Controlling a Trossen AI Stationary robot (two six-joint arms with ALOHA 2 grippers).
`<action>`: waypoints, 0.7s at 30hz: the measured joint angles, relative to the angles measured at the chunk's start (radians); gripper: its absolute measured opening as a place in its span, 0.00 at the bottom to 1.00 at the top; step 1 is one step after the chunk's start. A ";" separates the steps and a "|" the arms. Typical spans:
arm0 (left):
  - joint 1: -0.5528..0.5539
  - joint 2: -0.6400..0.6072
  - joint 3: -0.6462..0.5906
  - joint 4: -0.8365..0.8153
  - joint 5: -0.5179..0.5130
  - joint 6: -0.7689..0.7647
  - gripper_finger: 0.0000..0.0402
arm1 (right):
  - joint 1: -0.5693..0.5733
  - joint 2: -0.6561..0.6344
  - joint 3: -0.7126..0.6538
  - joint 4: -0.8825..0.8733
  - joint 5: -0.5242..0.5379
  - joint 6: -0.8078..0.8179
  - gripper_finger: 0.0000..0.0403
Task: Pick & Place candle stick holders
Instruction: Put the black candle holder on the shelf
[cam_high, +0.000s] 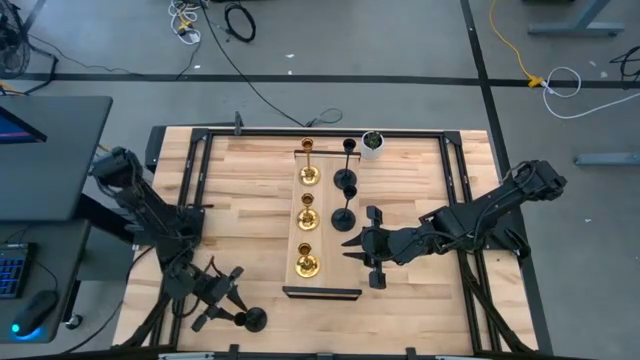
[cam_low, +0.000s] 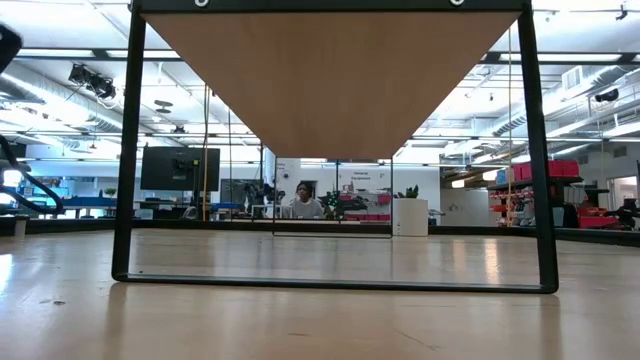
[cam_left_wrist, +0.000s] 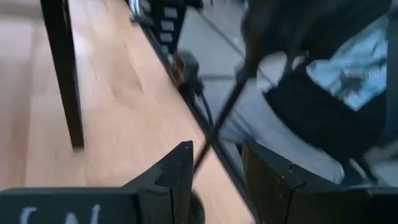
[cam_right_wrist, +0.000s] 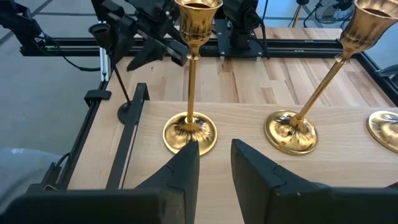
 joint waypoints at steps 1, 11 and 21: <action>0.000 0.014 0.000 0.035 -0.013 0.012 0.35 | 0.000 0.000 0.000 0.000 0.000 0.000 0.24; 0.000 0.108 0.001 0.203 -0.024 0.083 0.35 | 0.000 0.000 0.000 0.006 0.000 0.002 0.24; 0.010 0.166 0.042 0.259 -0.049 0.151 0.34 | 0.000 0.000 0.000 0.005 -0.009 0.000 0.24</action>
